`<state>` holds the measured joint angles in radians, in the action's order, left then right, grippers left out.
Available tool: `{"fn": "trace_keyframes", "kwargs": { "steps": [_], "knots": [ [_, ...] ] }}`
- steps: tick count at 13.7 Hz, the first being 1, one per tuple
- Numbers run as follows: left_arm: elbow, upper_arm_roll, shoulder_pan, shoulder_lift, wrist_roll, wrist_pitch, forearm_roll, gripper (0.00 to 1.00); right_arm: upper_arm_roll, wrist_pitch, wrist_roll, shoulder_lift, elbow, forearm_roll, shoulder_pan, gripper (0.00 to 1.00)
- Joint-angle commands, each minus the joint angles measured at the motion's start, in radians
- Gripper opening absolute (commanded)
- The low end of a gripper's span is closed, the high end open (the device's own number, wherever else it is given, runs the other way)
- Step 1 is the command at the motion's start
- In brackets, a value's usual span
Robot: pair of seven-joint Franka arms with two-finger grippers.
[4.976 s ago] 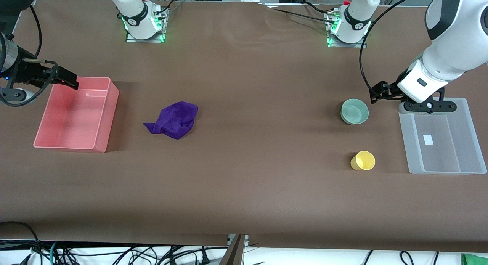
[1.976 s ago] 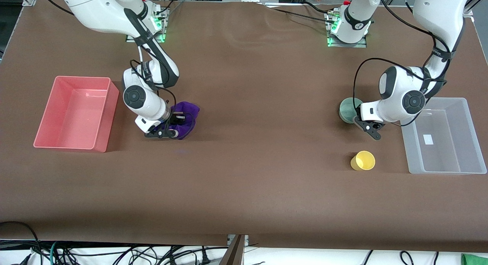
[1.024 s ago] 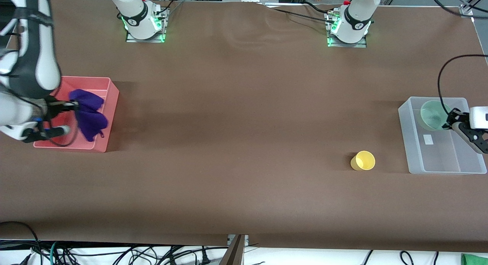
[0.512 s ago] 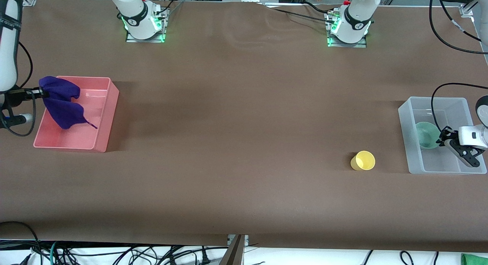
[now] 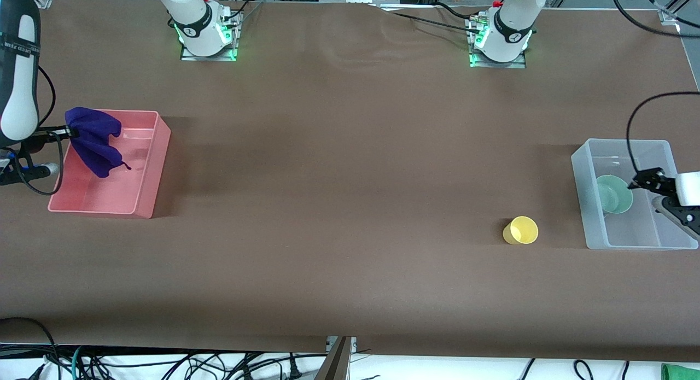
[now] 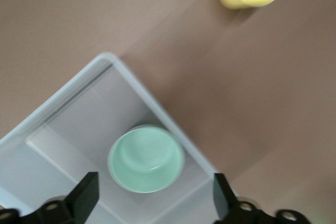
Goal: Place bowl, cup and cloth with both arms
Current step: 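Release the green bowl into the clear bin with the left gripper, then grasp the yellow cup with the left gripper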
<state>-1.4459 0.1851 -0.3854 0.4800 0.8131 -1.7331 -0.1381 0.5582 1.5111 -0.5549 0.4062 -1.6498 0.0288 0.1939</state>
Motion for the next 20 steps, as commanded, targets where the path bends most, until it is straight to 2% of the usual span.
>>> {"fn": "trace_keyframes", "kwargs": {
  "steps": [1, 3, 5, 7, 10, 11, 12, 13, 14, 18, 20],
  "knots": [
    [-0.024, 0.054, 0.068, -0.043, -0.245, 0.04, -0.008, 1.0, 0.003, 0.012, 0.043, -0.02, 0.002, 0.016, 0.012, 1.0],
    [-0.022, 0.063, 0.12, 0.007, -0.323, -0.008, -0.006, 1.0, 0.002, 0.005, 0.043, -0.046, 0.027, 0.072, 0.012, 1.0],
    [-0.019, 0.062, 0.14, 0.067, -0.362, -0.141, -0.005, 1.0, -0.016, 0.011, 0.043, -0.076, 0.056, 0.082, 0.012, 1.0],
    [-0.048, 0.054, 0.18, 0.103, -0.414, -0.267, -0.006, 1.0, -0.073, 0.001, 0.049, -0.098, 0.1, 0.08, 0.01, 1.0],
    [-0.056, 0.053, 0.191, 0.204, -0.442, -0.435, -0.008, 1.0, -0.164, -0.003, 0.196, -0.133, 0.126, 0.063, 0.009, 1.0],
    [-0.057, 0.053, 0.191, 0.232, -0.433, -0.468, -0.006, 0.97, -0.182, -0.009, 0.217, -0.136, 0.142, 0.059, 0.009, 1.0],
    [-0.068, 0.053, 0.191, 0.249, -0.431, -0.485, -0.006, 0.74, -0.196, -0.021, 0.22, -0.139, 0.162, 0.057, 0.009, 1.0],
    [-0.082, 0.053, 0.192, 0.25, -0.436, -0.488, -0.006, 0.27, -0.201, -0.032, 0.221, -0.139, 0.172, 0.057, 0.009, 1.0],
    [-0.099, 0.053, 0.194, 0.258, -0.439, -0.488, -0.005, 0.0, -0.199, -0.037, 0.219, -0.139, 0.177, 0.056, 0.007, 1.0],
    [-0.108, 0.053, 0.192, 0.256, -0.43, -0.485, -0.008, 0.0, -0.188, -0.052, 0.205, -0.148, 0.177, 0.011, 0.004, 1.0],
    [-0.099, 0.053, 0.186, 0.237, -0.427, -0.474, -0.02, 0.0, -0.161, -0.061, 0.205, -0.148, 0.173, -0.001, 0.004, 1.0]
  ]
}}
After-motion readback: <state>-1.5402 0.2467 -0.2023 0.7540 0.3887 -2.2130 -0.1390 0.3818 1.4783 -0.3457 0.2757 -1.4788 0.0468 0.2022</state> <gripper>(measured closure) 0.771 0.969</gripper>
